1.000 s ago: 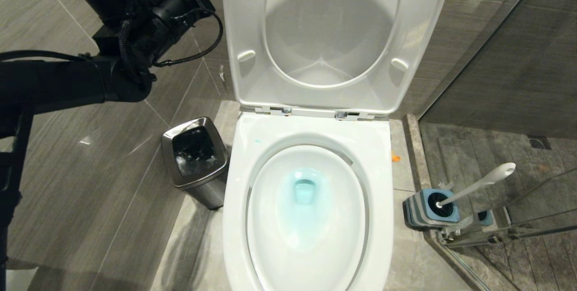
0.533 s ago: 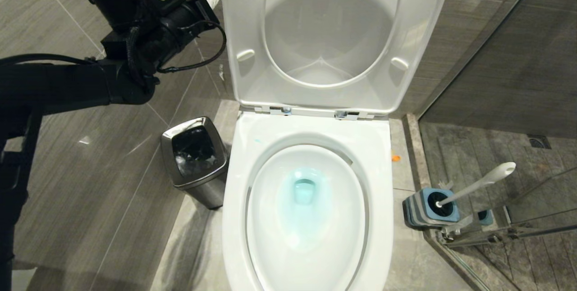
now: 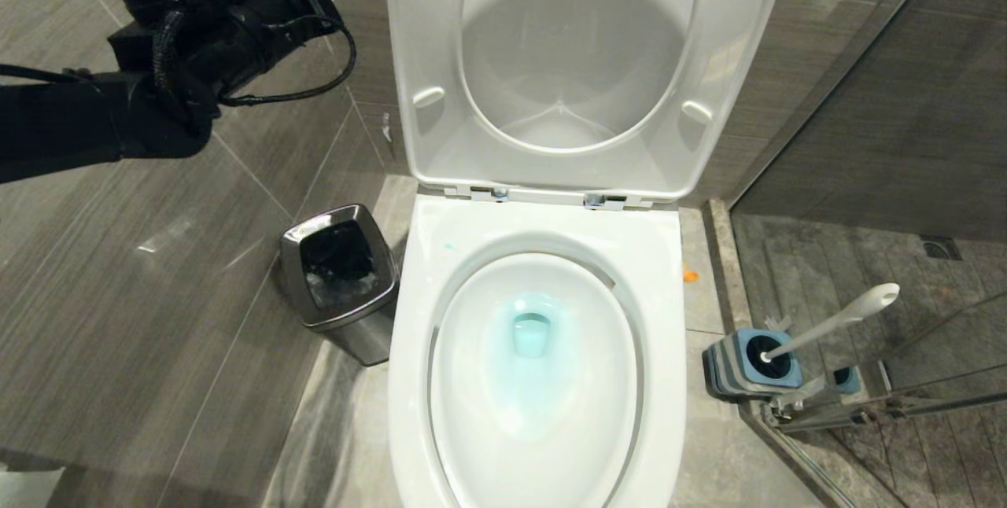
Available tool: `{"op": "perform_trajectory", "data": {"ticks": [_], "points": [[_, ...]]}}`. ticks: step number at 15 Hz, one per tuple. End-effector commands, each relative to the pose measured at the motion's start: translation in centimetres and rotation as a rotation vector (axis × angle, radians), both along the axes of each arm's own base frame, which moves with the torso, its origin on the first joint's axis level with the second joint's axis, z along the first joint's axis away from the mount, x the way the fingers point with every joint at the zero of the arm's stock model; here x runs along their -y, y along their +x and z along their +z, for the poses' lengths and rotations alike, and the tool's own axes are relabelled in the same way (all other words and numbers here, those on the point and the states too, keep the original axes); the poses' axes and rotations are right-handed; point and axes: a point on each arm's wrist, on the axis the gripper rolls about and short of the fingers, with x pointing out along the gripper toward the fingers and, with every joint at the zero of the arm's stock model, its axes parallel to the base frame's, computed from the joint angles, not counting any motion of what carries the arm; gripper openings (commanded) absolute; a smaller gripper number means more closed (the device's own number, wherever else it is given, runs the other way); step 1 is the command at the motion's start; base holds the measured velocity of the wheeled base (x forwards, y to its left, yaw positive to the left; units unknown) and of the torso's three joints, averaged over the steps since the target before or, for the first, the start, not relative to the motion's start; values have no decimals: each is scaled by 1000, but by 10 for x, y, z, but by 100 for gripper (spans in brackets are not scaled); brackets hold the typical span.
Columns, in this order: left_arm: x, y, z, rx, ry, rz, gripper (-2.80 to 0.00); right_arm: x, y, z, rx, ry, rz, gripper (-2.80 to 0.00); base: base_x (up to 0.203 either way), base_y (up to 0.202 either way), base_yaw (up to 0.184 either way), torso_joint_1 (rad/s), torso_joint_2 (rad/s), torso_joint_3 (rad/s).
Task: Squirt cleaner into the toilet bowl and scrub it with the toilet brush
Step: Flush the toilet
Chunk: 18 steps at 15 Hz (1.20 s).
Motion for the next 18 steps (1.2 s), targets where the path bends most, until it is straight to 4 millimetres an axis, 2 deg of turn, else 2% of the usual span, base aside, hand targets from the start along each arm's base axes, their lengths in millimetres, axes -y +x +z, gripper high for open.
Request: {"op": "perform_trajectory", "data": {"ticks": [1, 3, 5, 9, 12, 18], "points": [[-19, -32, 24, -75, 53, 43, -280, 0, 0, 0, -1, -1, 1, -280, 0, 0, 0, 0, 0, 0], [-32, -61, 37, -152, 133, 36, -280, 0, 0, 0, -1, -1, 1, -280, 0, 0, 0, 0, 0, 0], [-37, -90, 47, -207, 180, -1, -280, 0, 0, 0, -1, -1, 1, -280, 0, 0, 0, 0, 0, 0], [-45, -124, 40, -310, 467, 68, -280, 0, 0, 0, -1, -1, 1, -280, 0, 0, 0, 0, 0, 0], [-48, -136, 45, -308, 499, 106, -280, 0, 0, 0, -1, -1, 1, -280, 0, 0, 0, 0, 0, 0], [-47, -137, 46, -318, 495, 163, -280, 0, 0, 0, -3, -1, 1, -280, 0, 0, 0, 0, 0, 0]]}}
